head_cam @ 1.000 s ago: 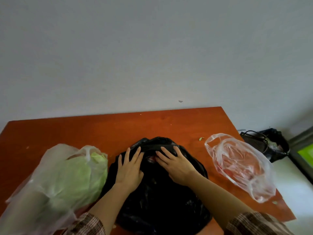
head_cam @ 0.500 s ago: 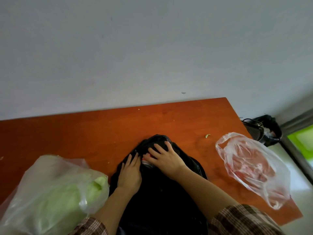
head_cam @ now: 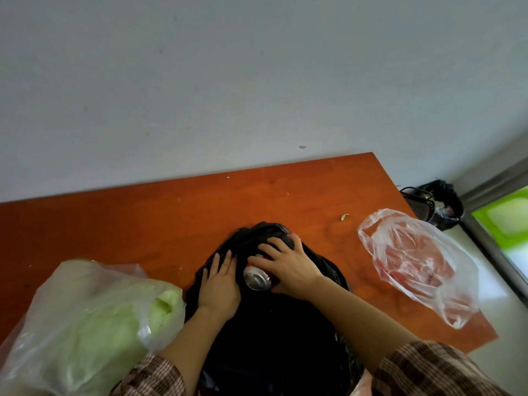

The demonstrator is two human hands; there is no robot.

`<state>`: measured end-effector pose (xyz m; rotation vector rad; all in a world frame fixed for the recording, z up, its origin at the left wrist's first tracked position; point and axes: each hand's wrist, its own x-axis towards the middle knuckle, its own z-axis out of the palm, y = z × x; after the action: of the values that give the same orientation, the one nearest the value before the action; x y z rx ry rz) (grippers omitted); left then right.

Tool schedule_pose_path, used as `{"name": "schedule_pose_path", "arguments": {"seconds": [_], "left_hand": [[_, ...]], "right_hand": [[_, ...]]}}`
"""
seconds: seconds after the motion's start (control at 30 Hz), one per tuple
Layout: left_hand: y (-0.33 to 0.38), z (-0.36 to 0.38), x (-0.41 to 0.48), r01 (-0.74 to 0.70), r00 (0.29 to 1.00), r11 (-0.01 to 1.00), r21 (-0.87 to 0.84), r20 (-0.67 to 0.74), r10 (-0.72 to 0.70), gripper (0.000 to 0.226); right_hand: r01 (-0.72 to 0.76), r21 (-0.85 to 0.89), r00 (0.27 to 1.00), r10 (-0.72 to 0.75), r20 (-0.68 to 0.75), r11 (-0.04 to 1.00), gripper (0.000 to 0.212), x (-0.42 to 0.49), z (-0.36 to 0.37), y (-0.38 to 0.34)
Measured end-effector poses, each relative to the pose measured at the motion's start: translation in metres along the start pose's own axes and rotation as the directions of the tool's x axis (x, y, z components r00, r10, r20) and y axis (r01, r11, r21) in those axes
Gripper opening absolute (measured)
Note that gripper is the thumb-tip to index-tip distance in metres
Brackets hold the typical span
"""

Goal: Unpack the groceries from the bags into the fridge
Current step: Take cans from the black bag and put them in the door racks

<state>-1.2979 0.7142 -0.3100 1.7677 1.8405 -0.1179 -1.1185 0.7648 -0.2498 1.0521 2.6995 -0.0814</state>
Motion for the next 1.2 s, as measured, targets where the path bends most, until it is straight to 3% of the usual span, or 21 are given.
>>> {"name": "schedule_pose_path", "arguments": {"seconds": [0.1,0.23,0.3,0.4,0.53,0.67,0.8,0.97,1.07,1.2], "left_hand": [[0.004,-0.001,-0.001,0.015,1.000,1.000,0.015,-0.002,-0.015,0.066],[0.011,-0.012,-0.001,0.034,0.998,0.996,0.079,0.045,-0.037,0.066],[0.018,-0.018,-0.003,0.027,0.999,0.993,0.116,0.019,-0.029,0.063],[0.030,-0.027,-0.017,-0.064,0.992,0.991,0.116,-0.104,0.076,0.056],[0.057,-0.050,-0.040,-0.173,0.930,0.985,0.018,-0.327,0.169,0.043],[0.128,-0.058,-0.069,-0.319,0.861,0.947,-0.032,-0.427,0.276,0.035],[0.238,-0.030,-0.117,-0.516,0.772,0.857,0.013,-0.426,0.471,0.038],[0.384,0.036,-0.204,-0.694,0.655,0.716,0.075,-0.348,0.671,0.052],[0.466,0.073,-0.266,-0.793,0.551,0.601,0.096,-0.306,0.776,0.056],[0.566,0.113,-0.348,-0.896,0.397,0.431,0.107,-0.240,0.886,0.054]], "right_hand": [[-0.250,0.319,0.963,0.268,-0.013,0.914,0.078,-0.016,-0.011,-0.005],[-0.486,0.645,0.815,0.573,0.090,0.590,0.083,-0.040,-0.026,-0.010],[-0.486,0.746,0.774,0.621,0.125,0.455,0.080,-0.055,-0.031,-0.010],[-0.353,0.895,0.762,0.639,0.107,0.272,0.074,-0.090,-0.048,-0.008],[-0.159,0.980,0.719,0.695,0.030,0.122,0.062,-0.153,-0.077,-0.005],[-0.064,0.997,0.637,0.771,0.008,0.042,0.062,-0.236,-0.092,-0.003],[-0.028,0.999,0.507,0.862,-0.003,0.020,0.070,-0.350,-0.090,-0.009],[-0.116,0.992,0.297,0.955,-0.015,0.051,0.055,-0.519,-0.080,-0.030],[-0.146,0.988,0.189,0.982,-0.023,0.051,0.051,-0.619,-0.077,-0.048],[-0.160,0.987,-0.029,0.999,-0.038,0.033,0.054,-0.742,-0.076,-0.070]]}}
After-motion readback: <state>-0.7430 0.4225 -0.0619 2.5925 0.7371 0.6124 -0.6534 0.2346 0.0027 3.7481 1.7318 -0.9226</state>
